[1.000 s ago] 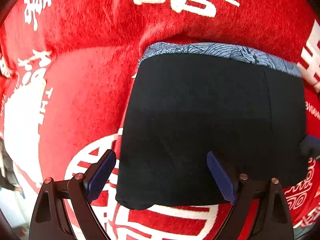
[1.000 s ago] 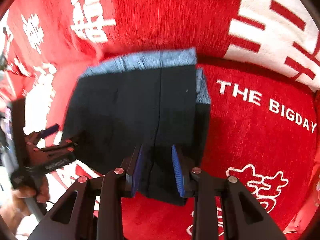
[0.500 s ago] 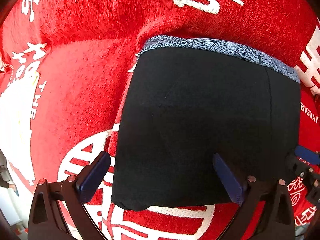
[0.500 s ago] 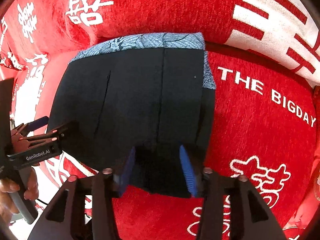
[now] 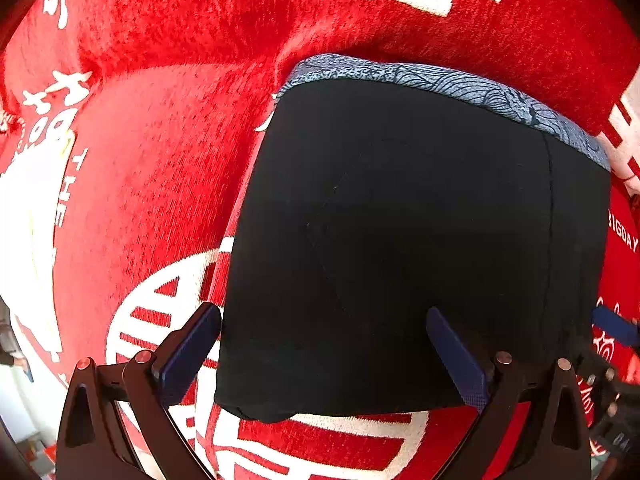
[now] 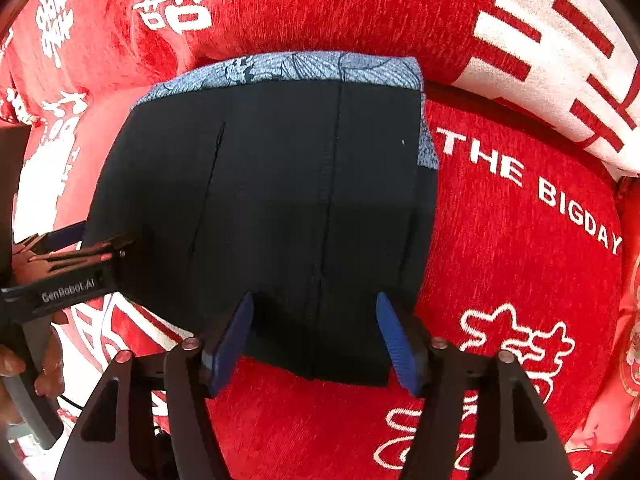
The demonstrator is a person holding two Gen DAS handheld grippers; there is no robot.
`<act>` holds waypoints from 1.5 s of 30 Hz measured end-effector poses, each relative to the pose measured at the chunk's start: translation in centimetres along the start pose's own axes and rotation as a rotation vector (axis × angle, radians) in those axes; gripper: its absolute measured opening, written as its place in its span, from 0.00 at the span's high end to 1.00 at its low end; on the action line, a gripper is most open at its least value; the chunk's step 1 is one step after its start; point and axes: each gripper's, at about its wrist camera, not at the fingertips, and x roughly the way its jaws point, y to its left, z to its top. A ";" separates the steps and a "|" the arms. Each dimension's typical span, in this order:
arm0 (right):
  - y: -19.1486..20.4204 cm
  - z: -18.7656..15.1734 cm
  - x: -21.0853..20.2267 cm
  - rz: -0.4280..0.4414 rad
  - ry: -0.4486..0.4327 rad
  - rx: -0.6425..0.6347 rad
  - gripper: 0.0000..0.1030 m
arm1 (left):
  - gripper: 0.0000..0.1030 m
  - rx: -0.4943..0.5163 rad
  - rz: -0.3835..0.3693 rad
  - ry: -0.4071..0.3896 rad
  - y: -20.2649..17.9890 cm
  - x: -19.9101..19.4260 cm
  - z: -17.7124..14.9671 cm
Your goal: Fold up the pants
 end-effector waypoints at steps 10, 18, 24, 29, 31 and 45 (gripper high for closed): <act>-0.7 -1.0 -1.5 -0.010 0.003 0.078 0.28 | 0.00 0.018 0.035 -0.063 0.9 -3.4 -1.1; -4.6 1.0 -3.1 0.123 -0.053 0.129 0.27 | 0.00 -0.001 -0.010 -0.061 6.1 -2.9 1.5; -9.6 1.3 -1.4 0.266 -0.045 0.236 0.24 | 0.00 0.053 -0.086 -0.027 6.6 -0.5 4.5; -13.1 1.1 0.4 0.420 -0.024 0.342 0.24 | 0.00 0.126 -0.132 -0.018 4.9 1.4 5.9; -13.9 1.3 1.0 0.457 -0.012 0.324 0.24 | 0.00 0.128 -0.190 0.001 5.2 2.1 6.4; -15.4 1.7 4.8 0.708 0.036 0.229 0.24 | 0.00 0.163 -0.477 0.077 7.9 6.1 8.5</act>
